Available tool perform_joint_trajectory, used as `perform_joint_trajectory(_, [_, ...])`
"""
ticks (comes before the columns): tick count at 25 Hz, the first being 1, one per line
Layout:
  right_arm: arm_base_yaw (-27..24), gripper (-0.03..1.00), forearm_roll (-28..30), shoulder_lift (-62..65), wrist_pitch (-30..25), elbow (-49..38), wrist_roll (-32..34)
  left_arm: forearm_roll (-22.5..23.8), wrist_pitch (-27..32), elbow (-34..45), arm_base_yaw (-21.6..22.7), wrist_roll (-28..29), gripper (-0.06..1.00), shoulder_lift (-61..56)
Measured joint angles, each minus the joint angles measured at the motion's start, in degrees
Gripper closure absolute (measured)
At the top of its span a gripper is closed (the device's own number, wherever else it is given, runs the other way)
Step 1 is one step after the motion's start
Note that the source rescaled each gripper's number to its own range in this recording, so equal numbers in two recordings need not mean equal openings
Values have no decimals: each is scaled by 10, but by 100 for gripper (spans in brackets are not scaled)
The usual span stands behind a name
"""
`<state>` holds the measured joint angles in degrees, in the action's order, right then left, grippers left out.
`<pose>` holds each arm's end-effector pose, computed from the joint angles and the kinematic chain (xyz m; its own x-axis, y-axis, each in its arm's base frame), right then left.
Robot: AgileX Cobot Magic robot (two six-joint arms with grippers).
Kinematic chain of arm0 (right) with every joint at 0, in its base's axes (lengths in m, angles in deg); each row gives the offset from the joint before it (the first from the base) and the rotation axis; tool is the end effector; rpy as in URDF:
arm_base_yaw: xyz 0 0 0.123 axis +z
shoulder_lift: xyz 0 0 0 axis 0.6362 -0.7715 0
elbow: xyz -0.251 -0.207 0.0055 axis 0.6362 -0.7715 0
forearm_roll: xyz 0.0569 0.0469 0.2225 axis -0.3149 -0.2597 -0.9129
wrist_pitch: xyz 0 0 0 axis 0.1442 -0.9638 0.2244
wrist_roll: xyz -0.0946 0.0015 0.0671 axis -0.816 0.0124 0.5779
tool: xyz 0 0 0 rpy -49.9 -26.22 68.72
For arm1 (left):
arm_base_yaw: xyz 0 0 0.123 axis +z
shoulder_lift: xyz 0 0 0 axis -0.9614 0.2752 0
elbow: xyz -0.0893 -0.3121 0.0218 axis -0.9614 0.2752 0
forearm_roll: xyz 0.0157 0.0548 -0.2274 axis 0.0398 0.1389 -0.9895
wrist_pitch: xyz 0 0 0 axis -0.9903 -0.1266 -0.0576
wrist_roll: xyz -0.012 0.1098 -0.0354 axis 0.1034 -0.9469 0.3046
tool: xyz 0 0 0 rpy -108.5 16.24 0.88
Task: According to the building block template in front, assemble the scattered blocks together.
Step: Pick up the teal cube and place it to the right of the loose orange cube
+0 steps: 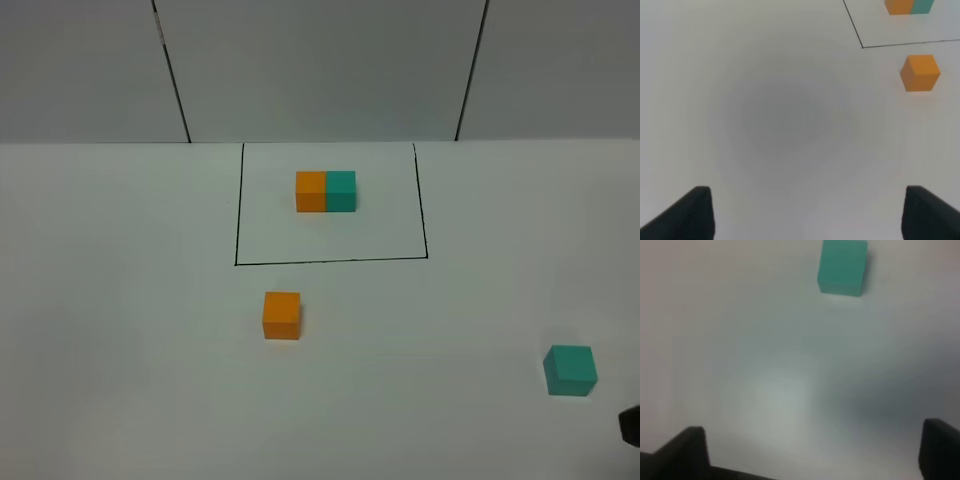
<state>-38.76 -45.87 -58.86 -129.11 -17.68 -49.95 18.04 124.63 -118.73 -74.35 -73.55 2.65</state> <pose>0.1179 0.0221 0.2809 -0.9036 -0.0363 -0.4268 -0.1105 0.9824 0.1503 -0.0399 -0.0093 0.2611 -0.4289 0.0263 -0.9030 0.0899 0.9959 -0.0138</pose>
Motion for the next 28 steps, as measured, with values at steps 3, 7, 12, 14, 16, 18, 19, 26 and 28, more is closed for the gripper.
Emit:
perform_joint_trajectory(3, [0,24,9,-113,48,25,-13,0,0,0,0,0,23,0])
perform_joint_trajectory(7, [0,24,16,-234,96,62,-20,0,0,0,0,0,23,0])
perform_joint_trajectory(12, [20,24,16,-339,144,98,-14,0,0,0,0,0,23,0])
perform_joint_trajectory(14, [33,24,16,-371,154,109,-8,0,0,0,0,0,23,0])
perform_joint_trajectory(16, [43,24,14,-391,163,116,0,0,0,0,0,0,23,0])
perform_joint_trajectory(18, [46,24,14,-405,174,118,13,0,0,0,0,0,23,0])
perform_joint_trajectory(19, [46,24,15,-409,182,118,18,0,0,0,0,0,23,0])
perform_joint_trajectory(26, [46,24,52,-439,212,119,70,0,0,0,0,0,23,0])
perform_joint_trajectory(28, [46,24,55,-451,218,119,78,0,0,0,0,0,23,0])
